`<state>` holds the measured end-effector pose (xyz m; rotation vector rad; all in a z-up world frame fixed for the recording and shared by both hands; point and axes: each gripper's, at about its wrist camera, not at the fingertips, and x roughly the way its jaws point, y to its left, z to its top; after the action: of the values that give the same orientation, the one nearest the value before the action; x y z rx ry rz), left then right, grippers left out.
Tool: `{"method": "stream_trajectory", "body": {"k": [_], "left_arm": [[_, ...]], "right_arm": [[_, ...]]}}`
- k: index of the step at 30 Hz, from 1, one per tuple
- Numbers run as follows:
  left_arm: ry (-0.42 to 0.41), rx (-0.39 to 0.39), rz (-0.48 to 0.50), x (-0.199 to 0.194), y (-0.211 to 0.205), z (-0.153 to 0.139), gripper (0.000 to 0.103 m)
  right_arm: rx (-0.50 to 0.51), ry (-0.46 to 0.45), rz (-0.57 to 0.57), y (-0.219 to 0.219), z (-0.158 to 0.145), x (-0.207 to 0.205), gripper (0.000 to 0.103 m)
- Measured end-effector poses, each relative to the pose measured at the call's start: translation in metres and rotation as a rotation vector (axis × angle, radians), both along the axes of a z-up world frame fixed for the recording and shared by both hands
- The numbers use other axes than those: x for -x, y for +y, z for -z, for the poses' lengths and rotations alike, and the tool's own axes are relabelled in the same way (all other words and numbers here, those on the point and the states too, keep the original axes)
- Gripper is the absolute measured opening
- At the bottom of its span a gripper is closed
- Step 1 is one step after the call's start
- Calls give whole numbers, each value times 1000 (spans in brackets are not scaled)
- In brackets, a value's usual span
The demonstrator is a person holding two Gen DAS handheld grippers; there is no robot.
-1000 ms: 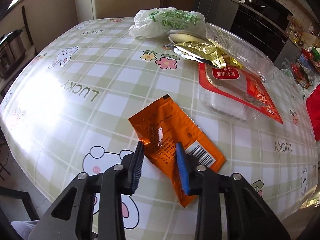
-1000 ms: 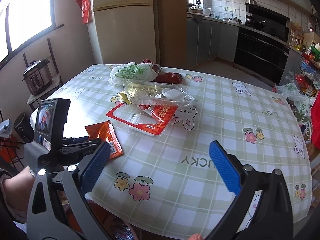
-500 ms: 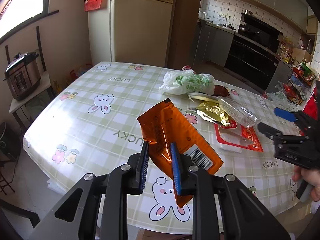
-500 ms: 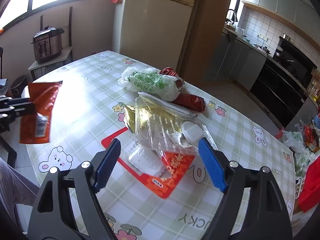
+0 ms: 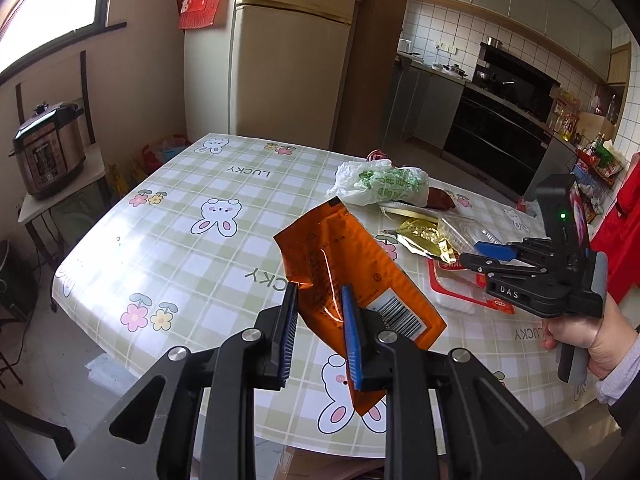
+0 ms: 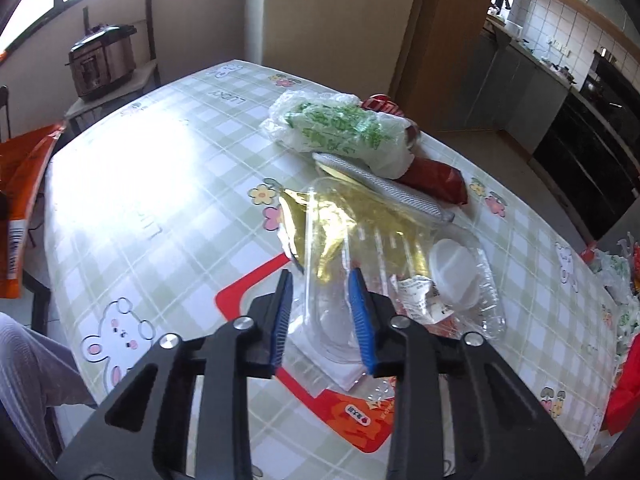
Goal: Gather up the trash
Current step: 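Lift the orange packet with the left gripper while the right gripper grasps the white round lid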
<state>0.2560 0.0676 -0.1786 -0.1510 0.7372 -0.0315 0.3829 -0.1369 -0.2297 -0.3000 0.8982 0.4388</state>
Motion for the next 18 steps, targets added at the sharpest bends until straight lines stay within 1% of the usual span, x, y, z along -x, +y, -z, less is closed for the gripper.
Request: {"method": "stream_trajectory", "body": {"k": [1,2,3,4,6,9,11,15,18], "left_arm": [[-1,5,2,0,0,2,22],[0,9,3,0,0,3,22],[4,14,4,-1,0,5,22],[6,18,5,-1,-1,6,22],[6,21,5,-2,0,9,21],[5,23,4,-3,-1,11,22],[4,26,4,-5,0,12,22],[9,27,4,-12,-1,16,21],[17,29,4,-18,-2,21,21]], "right_arm": [[-21,4,-23,-1,-3,5,45],[-33,14,-45,-2,-5,8,51],[-43,34,-65,-3,-6,11,59],[-54,38,-75,-6,-9,13,62],[-80,2,-66,-17,-20,16,68],[-114,-20,16,-43,-30,3,68],[-109,-16,82,-60,-29,-12,68],[-117,35,183,-88,-12,-45,68],[-160,93,239,-101,6,-65,68]]}}
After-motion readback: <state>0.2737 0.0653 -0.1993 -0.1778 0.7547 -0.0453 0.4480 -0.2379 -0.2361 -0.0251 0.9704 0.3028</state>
